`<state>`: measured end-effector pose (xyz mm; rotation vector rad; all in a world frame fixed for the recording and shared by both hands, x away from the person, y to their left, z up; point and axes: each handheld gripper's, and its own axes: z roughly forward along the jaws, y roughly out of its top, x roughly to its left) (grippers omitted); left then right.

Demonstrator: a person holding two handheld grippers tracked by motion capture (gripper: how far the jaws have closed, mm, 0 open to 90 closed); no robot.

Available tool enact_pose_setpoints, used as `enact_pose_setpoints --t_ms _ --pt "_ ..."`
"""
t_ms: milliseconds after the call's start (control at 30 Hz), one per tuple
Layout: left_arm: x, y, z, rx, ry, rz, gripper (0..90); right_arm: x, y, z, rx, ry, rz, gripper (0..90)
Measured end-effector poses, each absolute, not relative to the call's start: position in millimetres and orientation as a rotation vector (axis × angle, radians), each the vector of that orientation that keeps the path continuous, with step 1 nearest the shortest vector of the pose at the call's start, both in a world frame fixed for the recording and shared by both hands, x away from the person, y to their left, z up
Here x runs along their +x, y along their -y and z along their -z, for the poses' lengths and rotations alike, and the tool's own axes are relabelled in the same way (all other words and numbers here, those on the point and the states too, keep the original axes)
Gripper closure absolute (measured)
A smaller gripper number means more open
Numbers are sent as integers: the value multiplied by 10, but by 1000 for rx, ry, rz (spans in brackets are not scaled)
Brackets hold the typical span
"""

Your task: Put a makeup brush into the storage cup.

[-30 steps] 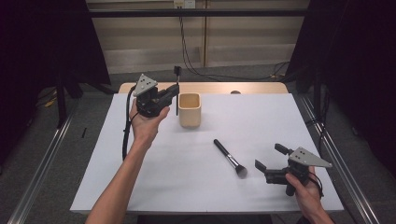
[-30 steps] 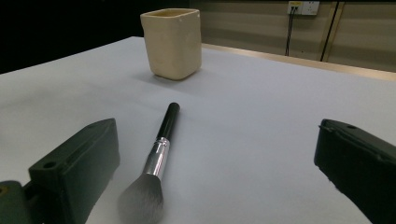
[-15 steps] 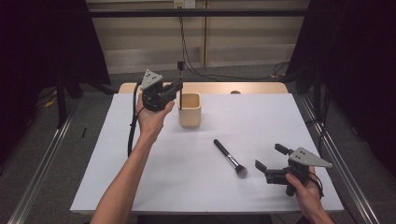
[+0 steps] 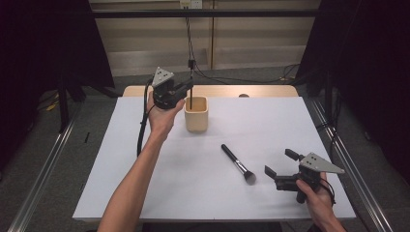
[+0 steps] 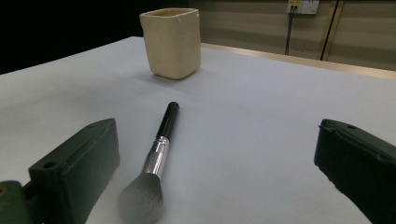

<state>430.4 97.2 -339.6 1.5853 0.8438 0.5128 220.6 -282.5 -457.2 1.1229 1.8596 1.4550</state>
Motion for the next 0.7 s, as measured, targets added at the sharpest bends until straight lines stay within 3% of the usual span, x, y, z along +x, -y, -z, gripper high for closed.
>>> enact_pose_setpoints --t_ms 700 --pt "4462 -953 3531 1601 -872 -520 862 2195 2822 4573 1123 -1861 -1460 0"
